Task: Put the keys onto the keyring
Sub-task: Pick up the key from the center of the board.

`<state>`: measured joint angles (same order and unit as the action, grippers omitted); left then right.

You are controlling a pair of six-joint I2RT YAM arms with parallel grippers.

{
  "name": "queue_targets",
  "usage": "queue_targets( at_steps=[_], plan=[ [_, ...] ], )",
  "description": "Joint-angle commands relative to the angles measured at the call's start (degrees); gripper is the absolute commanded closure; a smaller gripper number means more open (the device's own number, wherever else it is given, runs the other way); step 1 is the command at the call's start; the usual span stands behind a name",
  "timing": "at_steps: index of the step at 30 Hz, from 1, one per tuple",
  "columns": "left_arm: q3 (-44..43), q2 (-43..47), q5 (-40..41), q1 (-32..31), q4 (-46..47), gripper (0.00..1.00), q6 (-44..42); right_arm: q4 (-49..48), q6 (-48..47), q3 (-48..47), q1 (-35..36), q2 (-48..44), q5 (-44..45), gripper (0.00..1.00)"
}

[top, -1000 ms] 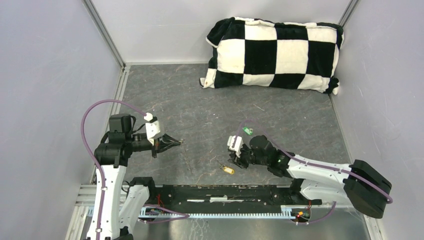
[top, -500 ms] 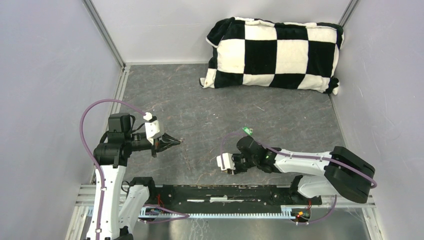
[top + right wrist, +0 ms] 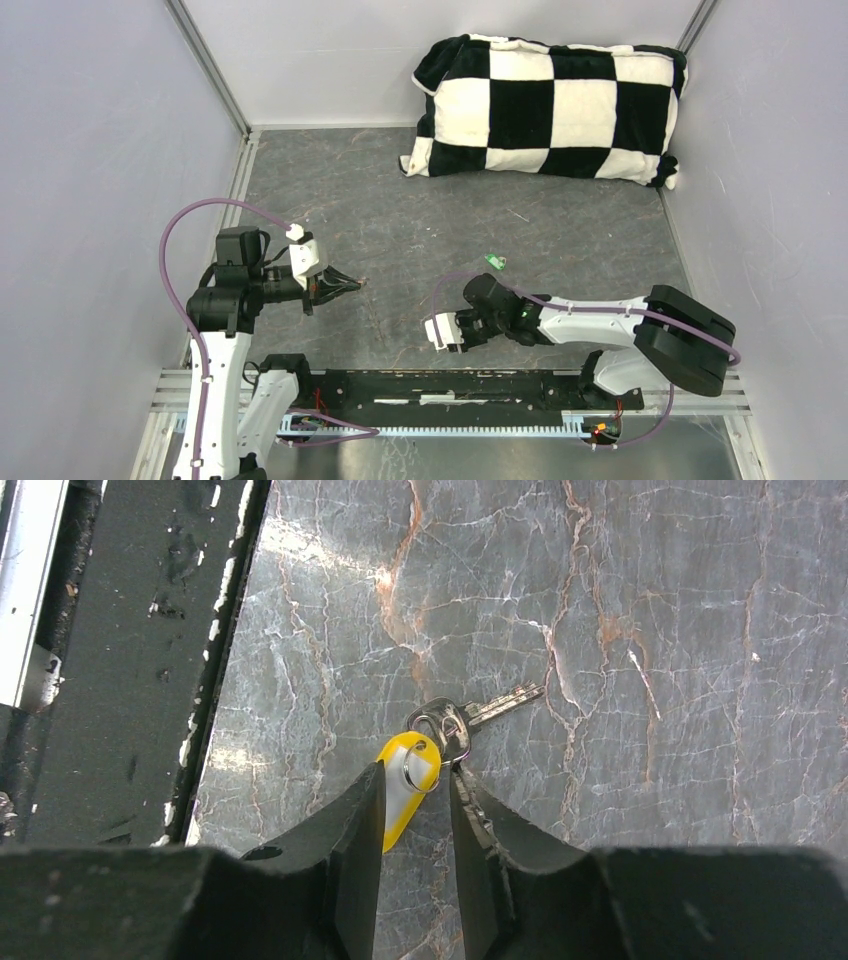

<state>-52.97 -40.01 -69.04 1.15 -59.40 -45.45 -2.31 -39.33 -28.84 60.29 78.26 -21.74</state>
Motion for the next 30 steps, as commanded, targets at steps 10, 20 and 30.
queue_targets(
  at_steps=[10, 20, 30],
  plan=[
    [-2.31, 0.62, -1.03, -0.12, 1.74, 0.98, 2.53, 1.59, -1.41, -4.32, 0.77, 3.78, -0.5, 0.73],
    [-2.14, 1.29, -0.84, -0.14, 1.74, 0.98, 3.07, 1.07, 4.47, -7.16, 0.7, 5.06, -4.69, 1.0],
    [-1.5, 1.64, -0.68, -0.12, 1.77, 0.98, 3.11, -3.99, 16.21, -7.09, 0.69, 3.38, -5.14, 1.0]
  ],
)
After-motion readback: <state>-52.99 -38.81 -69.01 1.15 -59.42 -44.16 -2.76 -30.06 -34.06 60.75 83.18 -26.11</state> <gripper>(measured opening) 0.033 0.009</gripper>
